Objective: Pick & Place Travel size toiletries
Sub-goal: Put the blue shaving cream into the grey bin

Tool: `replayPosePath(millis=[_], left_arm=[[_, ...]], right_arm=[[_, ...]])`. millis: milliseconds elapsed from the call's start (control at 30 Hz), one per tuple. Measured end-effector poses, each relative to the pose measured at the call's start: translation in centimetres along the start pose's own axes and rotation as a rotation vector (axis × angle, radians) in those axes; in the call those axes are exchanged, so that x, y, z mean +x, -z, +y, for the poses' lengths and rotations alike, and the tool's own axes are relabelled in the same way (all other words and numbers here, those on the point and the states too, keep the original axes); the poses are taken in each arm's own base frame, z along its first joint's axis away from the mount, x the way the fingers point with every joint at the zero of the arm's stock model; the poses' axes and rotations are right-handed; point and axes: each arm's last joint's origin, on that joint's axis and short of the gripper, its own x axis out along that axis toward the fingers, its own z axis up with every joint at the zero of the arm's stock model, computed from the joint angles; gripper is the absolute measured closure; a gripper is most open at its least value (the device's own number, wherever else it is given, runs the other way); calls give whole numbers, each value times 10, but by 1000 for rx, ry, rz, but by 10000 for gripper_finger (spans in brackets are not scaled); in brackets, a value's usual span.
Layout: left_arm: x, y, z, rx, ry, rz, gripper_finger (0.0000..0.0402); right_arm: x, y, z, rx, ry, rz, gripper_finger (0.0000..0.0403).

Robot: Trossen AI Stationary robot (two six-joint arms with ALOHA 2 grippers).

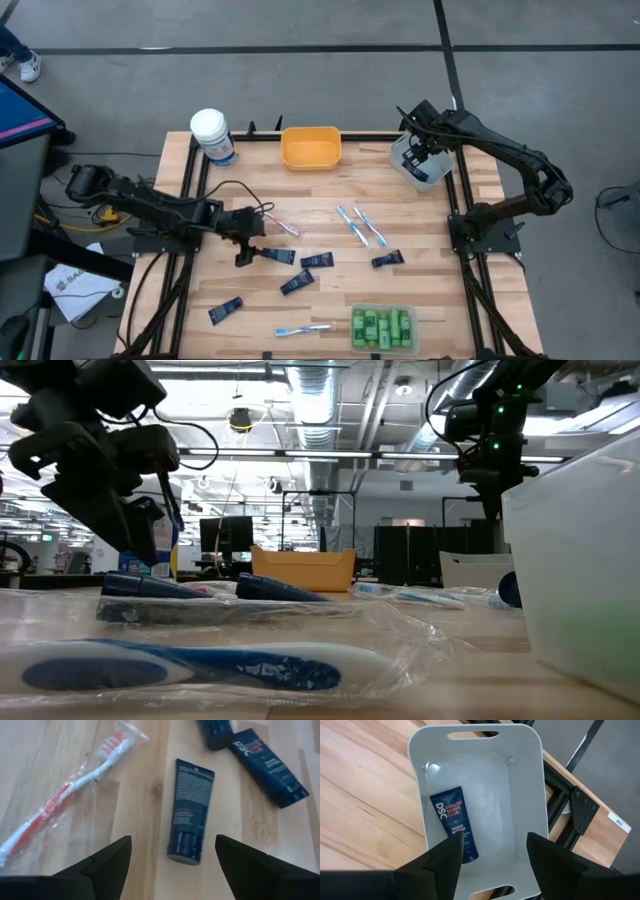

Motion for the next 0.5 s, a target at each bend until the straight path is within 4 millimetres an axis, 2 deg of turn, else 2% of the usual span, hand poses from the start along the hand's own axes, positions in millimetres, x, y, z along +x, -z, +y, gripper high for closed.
replayPosePath(millis=[200, 500], left_arm=[[5, -1, -9, 90, -21, -31, 117], [33, 3, -11, 105, -25, 20, 117]], right_arm=[[0, 0, 0, 0, 0, -1, 194], [0, 0, 0, -8, -3, -1, 194]])
